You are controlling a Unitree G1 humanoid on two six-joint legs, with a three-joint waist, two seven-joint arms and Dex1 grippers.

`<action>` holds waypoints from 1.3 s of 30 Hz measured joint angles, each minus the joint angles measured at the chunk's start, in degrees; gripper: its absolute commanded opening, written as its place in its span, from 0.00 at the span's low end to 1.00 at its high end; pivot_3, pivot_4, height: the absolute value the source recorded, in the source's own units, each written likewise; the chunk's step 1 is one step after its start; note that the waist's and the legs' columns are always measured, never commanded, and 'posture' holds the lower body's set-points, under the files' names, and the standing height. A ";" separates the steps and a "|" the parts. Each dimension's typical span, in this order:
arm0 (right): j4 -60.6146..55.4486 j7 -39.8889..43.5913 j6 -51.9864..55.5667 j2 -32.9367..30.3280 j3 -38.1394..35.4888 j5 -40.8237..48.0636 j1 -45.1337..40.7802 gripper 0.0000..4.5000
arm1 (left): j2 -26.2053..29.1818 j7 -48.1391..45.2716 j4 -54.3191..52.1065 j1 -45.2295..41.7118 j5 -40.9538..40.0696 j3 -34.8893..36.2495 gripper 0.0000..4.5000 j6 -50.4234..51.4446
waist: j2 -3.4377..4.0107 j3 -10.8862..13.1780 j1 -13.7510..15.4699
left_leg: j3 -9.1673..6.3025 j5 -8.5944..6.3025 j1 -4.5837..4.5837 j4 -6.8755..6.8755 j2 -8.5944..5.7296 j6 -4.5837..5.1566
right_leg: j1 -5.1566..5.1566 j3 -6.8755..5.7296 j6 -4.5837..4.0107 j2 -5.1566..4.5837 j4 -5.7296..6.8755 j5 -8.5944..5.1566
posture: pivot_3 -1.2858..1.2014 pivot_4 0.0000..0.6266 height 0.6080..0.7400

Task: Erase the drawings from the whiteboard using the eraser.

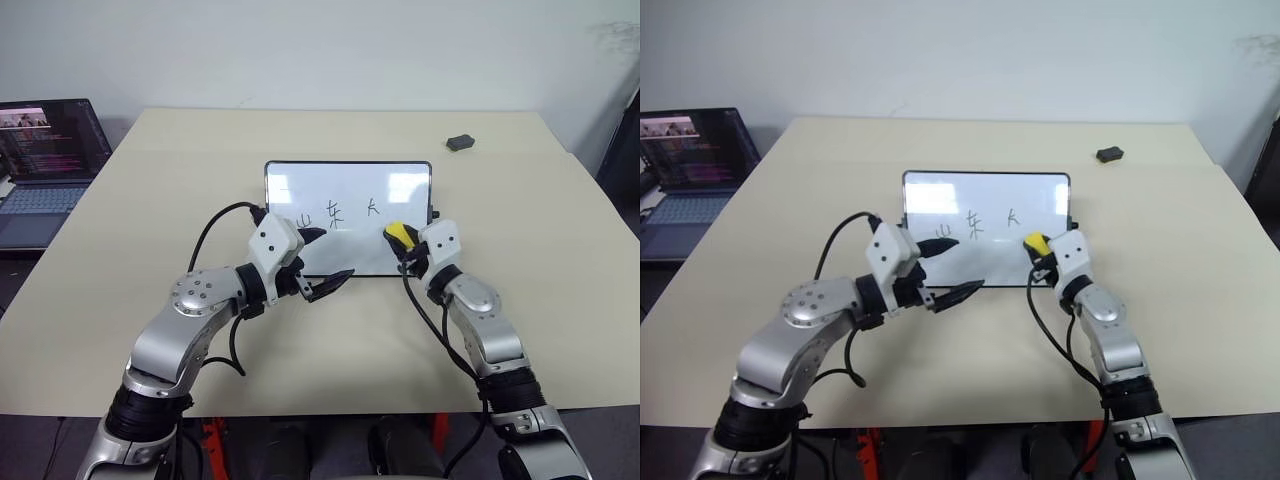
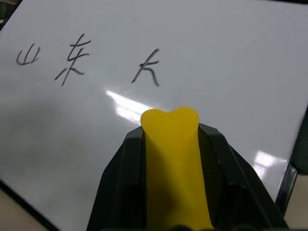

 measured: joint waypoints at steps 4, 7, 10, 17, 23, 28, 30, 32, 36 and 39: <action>-0.93 -0.48 0.17 1.29 -1.10 1.36 -0.35 0.25 | 0.00 -0.02 -0.05 0.10 -0.01 0.00 1.00 0.00 | 0.02 0.04 0.00 | -0.02 0.01 -0.16 -0.02 0.00 0.00 | -0.15 -0.01 -0.01 0.01 0.00 0.00 | 0.52 0.24 1.00; -1.08 -3.19 -0.39 2.40 -3.58 2.35 -3.48 0.25 | -0.01 -0.08 -0.05 0.12 -0.01 -0.01 1.00 0.00 | 0.05 0.09 0.10 | -0.01 0.00 -0.30 -0.06 -0.01 -0.01 | -0.28 -0.01 -0.02 -0.01 -0.02 0.01 | 0.52 0.24 1.00; -1.00 -5.56 -1.27 1.44 -5.58 1.95 -7.12 0.25 | -0.09 -0.08 -0.04 0.10 0.00 -0.02 1.00 0.00 | 0.05 0.09 0.30 | -0.02 -0.02 -0.39 -0.13 0.00 -0.03 | -0.33 -0.03 0.00 -0.02 -0.14 -0.05 | 0.52 0.24 1.00; -0.84 -3.01 1.78 -1.20 -2.40 -0.11 -4.73 0.25 | -0.55 0.44 0.00 0.09 0.03 0.03 1.00 0.01 | 0.02 0.07 0.26 | 0.01 -0.10 -0.38 -0.11 -0.01 -0.04 | -0.29 0.00 -0.01 -0.07 -0.13 -0.13 | 0.52 0.24 1.00; -3.14 -0.44 5.52 -1.32 -0.15 -0.05 -2.28 0.25 | -0.56 1.25 -0.01 0.12 0.02 0.05 1.00 0.02 | 0.02 0.08 0.14 | -0.01 -0.07 -0.16 -0.07 0.00 -0.03 | -0.18 -0.02 -0.01 -0.02 0.01 -0.07 | 0.52 0.24 1.00; -2.97 -1.70 4.77 -0.85 -0.62 0.01 -2.69 0.25 | -0.60 1.89 -0.01 0.16 0.02 0.14 1.00 0.02 | 0.02 0.08 0.18 | 0.00 -0.06 -0.19 -0.04 -0.01 -0.03 | -0.18 0.00 0.01 -0.02 -0.01 -0.04 | 0.52 0.24 1.00; -3.04 -1.91 4.84 -0.86 -2.06 1.02 -3.09 0.25 | -0.70 2.51 -0.01 0.31 -0.02 0.54 1.00 0.02 | 0.02 0.08 0.30 | -0.02 -0.07 -0.23 -0.05 -0.02 -0.03 | -0.19 -0.02 0.01 -0.02 -0.03 -0.04 | 0.52 0.24 1.00; -3.72 -1.37 5.60 -0.96 -4.11 3.21 -2.97 0.25 | -0.70 2.92 -0.01 0.91 -0.08 1.36 1.00 0.08 | 0.03 0.09 0.33 | -0.03 -0.07 -0.27 -0.08 -0.01 -0.03 | -0.22 -0.04 0.00 -0.03 -0.06 -0.05 | 0.52 0.24 1.00; -10.34 2.38 10.61 -2.91 -6.23 9.53 -0.13 0.25 | -0.71 4.63 -0.44 3.25 -0.30 3.63 1.00 1.05 | 0.04 0.10 0.36 | -0.07 -0.11 -0.44 -0.13 0.01 -0.04 | -0.33 -0.05 0.00 -0.04 -0.15 -0.15 | 0.52 0.24 1.00; -15.97 6.47 14.99 -6.06 -5.82 13.46 3.42 0.24 | -0.74 6.18 -1.93 5.71 -1.16 5.81 1.00 2.28 | 0.05 0.11 0.38 | -0.10 -0.18 -0.52 -0.14 0.01 -0.03 | -0.36 -0.08 0.01 -0.06 -0.21 -0.19 | 0.52 0.24 1.00</action>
